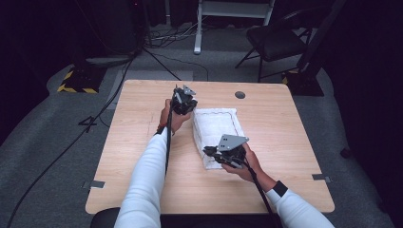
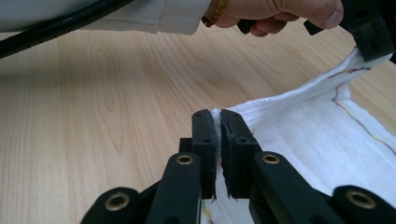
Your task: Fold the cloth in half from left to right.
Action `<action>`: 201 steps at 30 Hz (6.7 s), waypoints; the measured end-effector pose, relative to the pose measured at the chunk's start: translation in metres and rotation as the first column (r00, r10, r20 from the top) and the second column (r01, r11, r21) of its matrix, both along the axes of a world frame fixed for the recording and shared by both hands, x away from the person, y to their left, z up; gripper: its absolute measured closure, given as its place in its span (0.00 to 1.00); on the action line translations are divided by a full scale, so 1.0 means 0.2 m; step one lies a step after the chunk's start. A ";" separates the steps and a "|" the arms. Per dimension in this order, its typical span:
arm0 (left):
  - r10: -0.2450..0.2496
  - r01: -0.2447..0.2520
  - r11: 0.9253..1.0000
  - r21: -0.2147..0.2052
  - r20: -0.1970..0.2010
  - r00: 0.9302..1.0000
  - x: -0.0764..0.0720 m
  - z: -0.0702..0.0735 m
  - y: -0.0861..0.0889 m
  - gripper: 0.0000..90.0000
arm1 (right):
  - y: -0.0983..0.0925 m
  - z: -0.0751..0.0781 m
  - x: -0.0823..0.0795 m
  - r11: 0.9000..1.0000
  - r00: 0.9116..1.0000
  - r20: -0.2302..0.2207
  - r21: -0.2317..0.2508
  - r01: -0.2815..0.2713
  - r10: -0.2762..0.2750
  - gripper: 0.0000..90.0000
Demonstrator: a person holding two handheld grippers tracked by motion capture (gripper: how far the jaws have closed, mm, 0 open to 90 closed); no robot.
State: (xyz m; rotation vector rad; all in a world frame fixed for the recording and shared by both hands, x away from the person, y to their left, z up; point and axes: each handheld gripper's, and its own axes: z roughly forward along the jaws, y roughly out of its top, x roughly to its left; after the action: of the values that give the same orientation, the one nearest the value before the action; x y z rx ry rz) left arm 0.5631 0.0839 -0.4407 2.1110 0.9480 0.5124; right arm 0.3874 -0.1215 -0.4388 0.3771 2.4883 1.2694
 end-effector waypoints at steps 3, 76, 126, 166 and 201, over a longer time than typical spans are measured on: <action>-0.009 0.009 1.000 0.003 0.007 1.000 0.01 0.00 -0.05 0.97 | -0.04 0.00 -0.01 1.000 1.000 -0.002 0.001 0.012 -0.012 0.95; -0.160 0.159 0.986 0.047 0.031 0.987 -0.11 0.06 -0.47 0.34 | -0.57 -0.16 -0.05 0.966 0.975 -0.070 -0.168 0.196 -0.210 0.88; -0.445 0.465 0.882 0.076 -0.196 0.874 -0.73 -0.23 -0.30 0.86 | -0.68 -0.26 0.11 0.952 0.943 -0.158 -0.141 0.270 -0.291 0.59; -0.310 0.319 0.945 0.074 -0.108 0.945 -0.76 -0.09 -0.12 0.31 | -0.64 -0.12 0.09 0.968 0.960 -0.133 -0.071 0.240 -0.248 0.50; -0.057 0.058 0.998 0.016 -0.083 0.995 -0.02 -0.16 -0.22 0.36 | -0.46 -0.18 0.81 0.885 0.865 -0.186 -0.098 0.455 -0.466 0.51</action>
State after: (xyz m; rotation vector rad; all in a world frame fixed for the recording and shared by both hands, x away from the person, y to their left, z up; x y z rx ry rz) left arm 0.5583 0.0408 -0.4721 2.1841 0.9288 0.4086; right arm 0.5493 -0.2126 -0.4739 1.0674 2.3722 1.0064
